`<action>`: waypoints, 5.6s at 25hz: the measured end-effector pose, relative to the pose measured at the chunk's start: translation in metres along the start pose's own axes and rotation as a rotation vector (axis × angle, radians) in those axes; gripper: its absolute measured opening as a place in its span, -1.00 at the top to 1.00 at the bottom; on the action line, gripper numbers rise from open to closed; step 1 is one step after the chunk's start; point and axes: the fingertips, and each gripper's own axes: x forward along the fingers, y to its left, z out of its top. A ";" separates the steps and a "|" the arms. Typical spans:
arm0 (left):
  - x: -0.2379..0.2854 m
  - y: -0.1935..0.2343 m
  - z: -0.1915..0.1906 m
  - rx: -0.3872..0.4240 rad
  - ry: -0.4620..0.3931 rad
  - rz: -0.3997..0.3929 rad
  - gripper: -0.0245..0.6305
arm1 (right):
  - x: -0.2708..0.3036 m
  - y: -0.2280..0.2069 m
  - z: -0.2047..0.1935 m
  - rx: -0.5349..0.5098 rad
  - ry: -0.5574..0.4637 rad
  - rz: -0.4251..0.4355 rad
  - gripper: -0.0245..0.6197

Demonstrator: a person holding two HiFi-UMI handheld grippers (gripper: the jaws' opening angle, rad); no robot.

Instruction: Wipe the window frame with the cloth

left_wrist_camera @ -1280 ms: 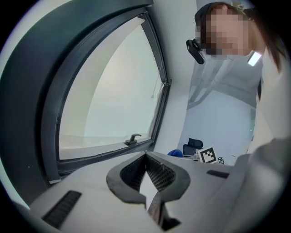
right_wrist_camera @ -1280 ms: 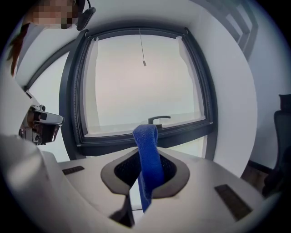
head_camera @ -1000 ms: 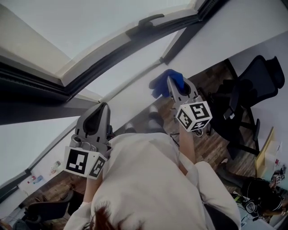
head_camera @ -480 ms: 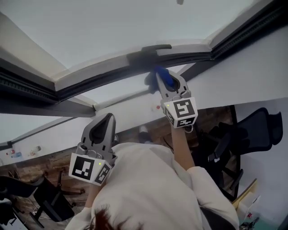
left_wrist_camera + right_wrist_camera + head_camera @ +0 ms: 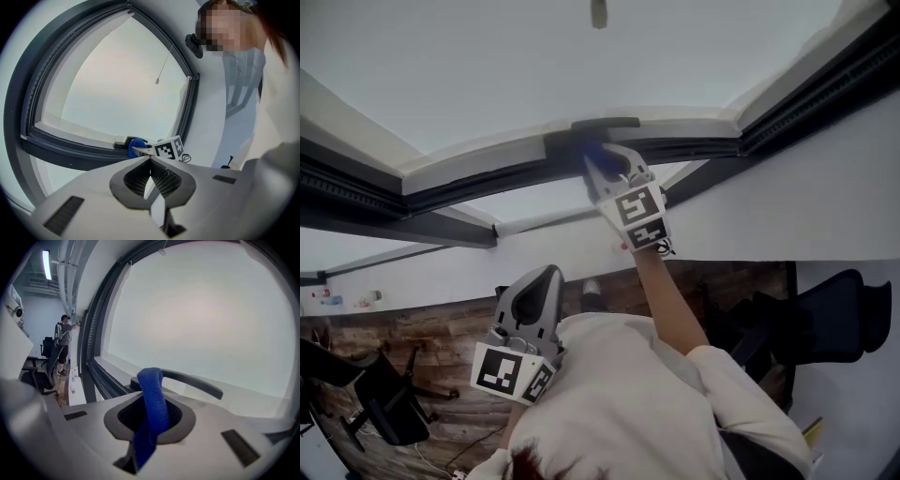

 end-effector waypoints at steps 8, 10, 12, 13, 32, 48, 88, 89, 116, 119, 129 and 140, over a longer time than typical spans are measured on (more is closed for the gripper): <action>-0.007 -0.007 0.000 0.012 0.009 -0.007 0.90 | 0.008 0.007 -0.007 -0.029 0.006 0.017 0.77; -0.007 -0.007 0.002 0.020 0.016 -0.016 0.90 | 0.007 0.005 -0.008 -0.032 0.005 0.006 0.77; -0.005 -0.007 0.003 0.021 0.017 -0.023 0.90 | 0.005 0.000 -0.010 -0.027 0.006 -0.008 0.77; -0.003 -0.007 0.004 0.023 0.016 -0.028 0.90 | 0.004 -0.003 -0.011 -0.019 0.007 -0.016 0.77; 0.014 -0.019 0.006 0.047 0.023 -0.090 0.90 | -0.022 -0.051 -0.029 0.086 -0.008 -0.111 0.77; 0.008 -0.018 0.009 0.053 0.011 -0.081 0.90 | -0.042 -0.086 -0.044 0.129 0.000 -0.204 0.77; 0.035 -0.033 0.002 0.044 0.014 -0.068 0.90 | -0.081 -0.161 -0.077 0.189 -0.004 -0.323 0.77; 0.035 -0.033 0.002 0.043 0.013 -0.066 0.90 | -0.083 -0.163 -0.078 0.191 -0.004 -0.328 0.77; 0.044 -0.032 0.001 0.039 0.009 -0.023 0.90 | -0.126 -0.237 -0.112 0.255 0.014 -0.509 0.77; 0.044 -0.030 0.002 0.037 0.007 -0.016 0.90 | -0.131 -0.244 -0.115 0.258 0.020 -0.534 0.77; 0.046 -0.026 0.003 0.034 0.004 0.000 0.90 | -0.140 -0.261 -0.122 0.199 0.068 -0.602 0.78; 0.043 -0.023 0.006 0.036 0.000 0.010 0.90 | -0.149 -0.272 -0.127 0.129 0.136 -0.658 0.77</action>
